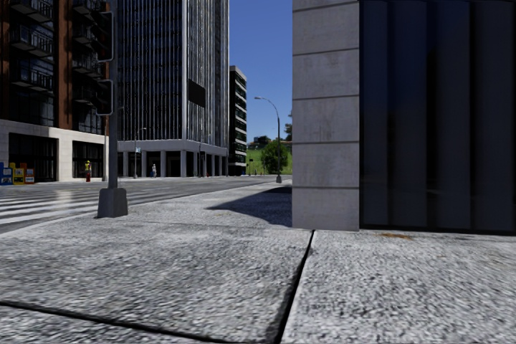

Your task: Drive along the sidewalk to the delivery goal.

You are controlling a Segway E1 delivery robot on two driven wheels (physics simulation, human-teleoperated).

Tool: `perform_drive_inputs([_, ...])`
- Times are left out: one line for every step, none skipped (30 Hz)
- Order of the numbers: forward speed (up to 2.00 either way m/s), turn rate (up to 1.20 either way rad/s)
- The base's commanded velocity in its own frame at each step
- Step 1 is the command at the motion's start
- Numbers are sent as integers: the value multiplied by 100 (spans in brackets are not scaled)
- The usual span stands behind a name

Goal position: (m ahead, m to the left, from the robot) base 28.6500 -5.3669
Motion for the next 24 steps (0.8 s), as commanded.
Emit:
perform_drive_inputs([200, 19])
perform_drive_inputs([200, 20])
perform_drive_inputs([200, 20])
perform_drive_inputs([200, 24])
perform_drive_inputs([200, 26])
perform_drive_inputs([200, 26])
perform_drive_inputs([200, 26])
perform_drive_inputs([200, 27])
perform_drive_inputs([200, 27])
perform_drive_inputs([200, 27])
perform_drive_inputs([200, 27])
perform_drive_inputs([200, 27])
perform_drive_inputs([200, 27])
perform_drive_inputs([200, 27])
perform_drive_inputs([200, 27])
perform_drive_inputs([200, 27])
perform_drive_inputs([200, 27])
perform_drive_inputs([200, 27])
perform_drive_inputs([200, 27])
perform_drive_inputs([200, 27])
perform_drive_inputs([200, 27])
perform_drive_inputs([200, 27])
perform_drive_inputs([200, 27])
perform_drive_inputs([200, 20])
